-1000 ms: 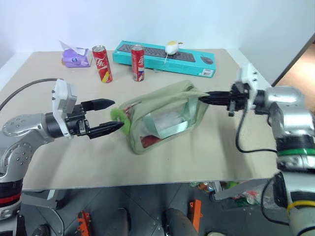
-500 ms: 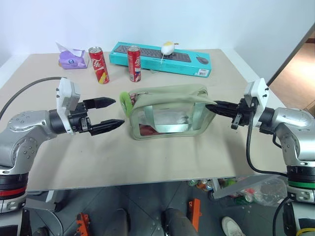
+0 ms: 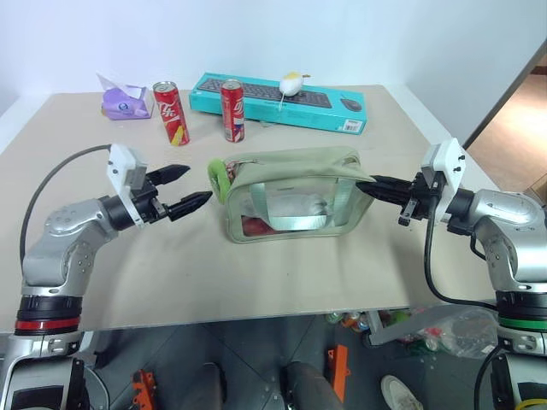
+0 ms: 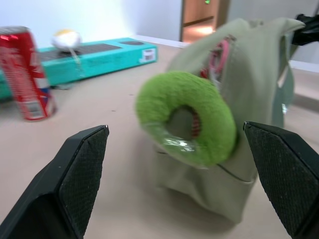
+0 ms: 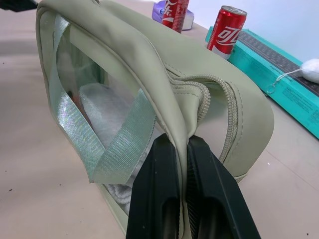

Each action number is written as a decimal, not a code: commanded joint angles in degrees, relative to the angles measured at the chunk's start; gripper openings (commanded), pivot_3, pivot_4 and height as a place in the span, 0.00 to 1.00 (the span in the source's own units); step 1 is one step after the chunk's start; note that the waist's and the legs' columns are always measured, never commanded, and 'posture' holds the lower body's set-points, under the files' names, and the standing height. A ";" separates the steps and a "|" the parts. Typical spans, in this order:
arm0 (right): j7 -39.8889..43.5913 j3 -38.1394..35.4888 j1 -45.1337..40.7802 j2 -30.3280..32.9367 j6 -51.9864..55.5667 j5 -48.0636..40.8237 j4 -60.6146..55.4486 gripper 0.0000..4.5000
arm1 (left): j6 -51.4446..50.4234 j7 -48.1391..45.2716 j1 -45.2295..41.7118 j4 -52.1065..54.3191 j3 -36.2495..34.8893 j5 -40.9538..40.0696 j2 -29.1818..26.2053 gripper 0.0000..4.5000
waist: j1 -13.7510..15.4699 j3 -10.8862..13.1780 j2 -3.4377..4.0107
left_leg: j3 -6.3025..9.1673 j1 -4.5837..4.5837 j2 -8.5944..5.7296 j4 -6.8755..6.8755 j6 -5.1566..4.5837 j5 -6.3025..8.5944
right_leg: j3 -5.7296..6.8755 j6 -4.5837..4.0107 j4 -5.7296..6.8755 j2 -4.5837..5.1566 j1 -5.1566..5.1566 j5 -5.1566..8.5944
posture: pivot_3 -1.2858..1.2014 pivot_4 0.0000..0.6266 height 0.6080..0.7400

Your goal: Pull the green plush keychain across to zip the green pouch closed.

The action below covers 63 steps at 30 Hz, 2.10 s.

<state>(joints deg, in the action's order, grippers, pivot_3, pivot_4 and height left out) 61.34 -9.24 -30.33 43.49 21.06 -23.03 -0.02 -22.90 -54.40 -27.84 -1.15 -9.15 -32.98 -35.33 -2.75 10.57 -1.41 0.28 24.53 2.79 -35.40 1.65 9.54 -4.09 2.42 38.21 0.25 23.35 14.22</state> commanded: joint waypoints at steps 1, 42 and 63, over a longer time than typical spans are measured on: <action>0.15 -0.40 -1.29 0.63 -1.07 -0.97 -2.22 0.00 | -0.47 0.56 -1.58 1.21 0.54 0.11 0.54 1.00 | 0.00 0.00 0.00 | 0.00 0.00 0.00 0.00 0.00 0.00 | 0.01 0.00 0.00 0.00 0.00 0.00 | 0.52 0.24 1.00; 1.22 -0.16 -1.37 2.97 -2.57 0.43 -0.15 0.00 | 4.58 0.26 -16.34 -2.38 2.02 3.83 4.18 0.01 | 0.14 -0.01 -0.02 | 0.00 0.04 -0.04 -0.05 0.00 0.00 | -0.02 0.09 -0.02 0.01 -0.03 0.01 | 0.52 0.24 1.00; 1.29 0.30 -1.35 2.81 -4.32 0.84 0.79 0.00 | 10.01 -16.93 -33.57 -19.12 14.83 11.94 9.65 0.01 | 0.11 0.00 -0.02 | 0.02 0.09 -0.06 -0.05 -0.01 0.01 | -0.02 0.14 -0.01 -0.01 0.00 0.06 | 0.52 0.24 1.00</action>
<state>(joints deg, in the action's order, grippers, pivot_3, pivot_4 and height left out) 62.58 -8.44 -30.50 45.41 17.76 -21.99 2.07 -11.96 -68.81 -59.36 -20.67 4.89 -20.69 -25.54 -2.64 10.56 -1.43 0.30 24.63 2.72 -35.45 1.64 9.55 -4.11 2.57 38.19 0.23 23.35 14.28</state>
